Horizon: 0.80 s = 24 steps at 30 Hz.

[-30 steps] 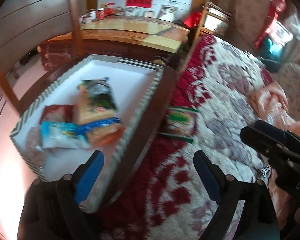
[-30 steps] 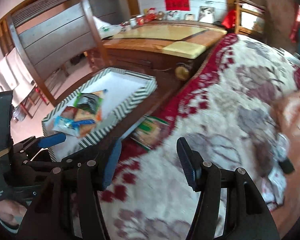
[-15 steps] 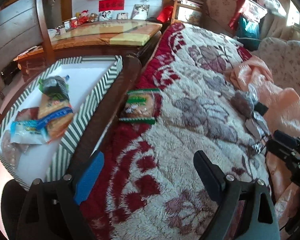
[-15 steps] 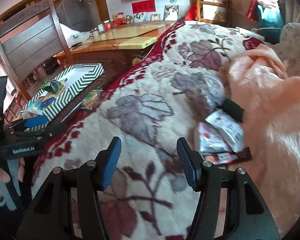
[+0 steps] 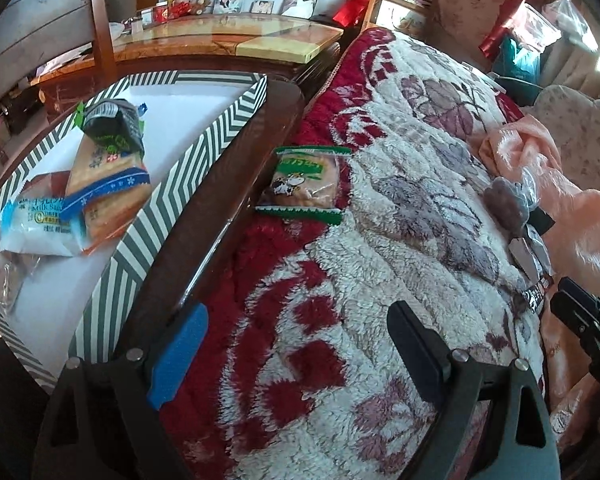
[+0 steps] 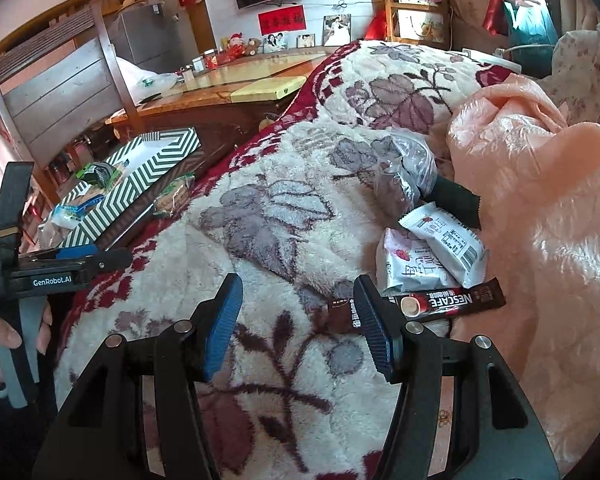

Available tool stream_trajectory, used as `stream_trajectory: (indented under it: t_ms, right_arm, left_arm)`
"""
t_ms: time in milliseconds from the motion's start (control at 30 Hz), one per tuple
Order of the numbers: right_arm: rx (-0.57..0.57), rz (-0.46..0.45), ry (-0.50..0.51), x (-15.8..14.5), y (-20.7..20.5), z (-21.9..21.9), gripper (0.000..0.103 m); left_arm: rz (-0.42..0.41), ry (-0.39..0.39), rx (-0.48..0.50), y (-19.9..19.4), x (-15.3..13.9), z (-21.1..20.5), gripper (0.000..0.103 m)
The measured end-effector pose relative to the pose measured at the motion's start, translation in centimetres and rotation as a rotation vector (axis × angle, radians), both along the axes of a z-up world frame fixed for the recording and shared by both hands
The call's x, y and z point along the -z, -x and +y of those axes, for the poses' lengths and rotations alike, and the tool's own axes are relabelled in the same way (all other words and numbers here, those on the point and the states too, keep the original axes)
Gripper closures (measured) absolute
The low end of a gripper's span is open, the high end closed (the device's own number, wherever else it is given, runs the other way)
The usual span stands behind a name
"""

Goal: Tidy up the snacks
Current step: 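Move both grippers back over the snacks beside the pink blanket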

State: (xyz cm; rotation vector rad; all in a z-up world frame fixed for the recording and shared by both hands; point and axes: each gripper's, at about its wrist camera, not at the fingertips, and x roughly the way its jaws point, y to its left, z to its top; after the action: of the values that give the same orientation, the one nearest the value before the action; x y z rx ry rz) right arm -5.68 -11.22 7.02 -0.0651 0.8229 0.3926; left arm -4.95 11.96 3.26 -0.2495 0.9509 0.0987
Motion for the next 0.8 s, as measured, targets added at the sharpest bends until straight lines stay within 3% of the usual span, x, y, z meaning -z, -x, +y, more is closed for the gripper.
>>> stream_trajectory:
  t_ms: [800]
  right_arm:
    - [0.012, 0.059, -0.028, 0.61, 0.06, -0.48, 0.045]
  left_arm:
    - [0.025, -0.005, 0.009, -0.29, 0.46, -0.08, 0.011]
